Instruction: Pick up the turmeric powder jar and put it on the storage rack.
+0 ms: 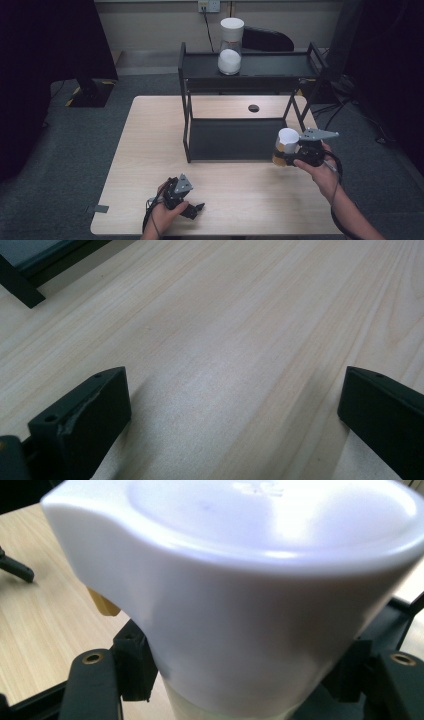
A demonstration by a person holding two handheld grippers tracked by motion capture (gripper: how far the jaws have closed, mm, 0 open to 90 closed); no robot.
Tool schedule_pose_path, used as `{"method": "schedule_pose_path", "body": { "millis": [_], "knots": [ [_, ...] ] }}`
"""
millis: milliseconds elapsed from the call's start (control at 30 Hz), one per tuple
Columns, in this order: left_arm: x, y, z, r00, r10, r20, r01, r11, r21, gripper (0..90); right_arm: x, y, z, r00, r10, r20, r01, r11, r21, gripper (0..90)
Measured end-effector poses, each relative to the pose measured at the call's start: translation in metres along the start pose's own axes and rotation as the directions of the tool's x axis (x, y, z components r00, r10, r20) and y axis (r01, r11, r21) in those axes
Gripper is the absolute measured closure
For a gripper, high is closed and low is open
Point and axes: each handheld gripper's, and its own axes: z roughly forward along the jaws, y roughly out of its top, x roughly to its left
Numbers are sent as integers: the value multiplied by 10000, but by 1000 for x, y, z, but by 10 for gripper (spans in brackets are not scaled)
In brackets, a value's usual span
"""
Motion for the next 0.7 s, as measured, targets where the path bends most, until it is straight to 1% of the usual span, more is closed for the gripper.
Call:
{"method": "schedule_pose_path", "body": {
  "millis": [167,333,433,567,700],
  "knots": [
    [0,0,0,10000,6,0,-6,10000,6,0,-2,18,0,9997,-223,49,223,9998,10,306],
    [0,0,0,10000,8,0,-8,10000,9,0,-4,33,1,9998,-192,18,192,9998,-101,306],
    [0,0,0,10000,4,1,-4,10000,7,0,-4,43,2,9995,-324,40,325,9994,-135,305],
    [0,0,0,10000,5,2,-5,10000,8,0,-6,55,3,9996,-288,-33,287,9994,-201,305],
    [0,0,0,10000,3,3,-3,10000,9,0,-6,70,2,9991,-423,-2,423,9988,-227,305]
  ]
}}
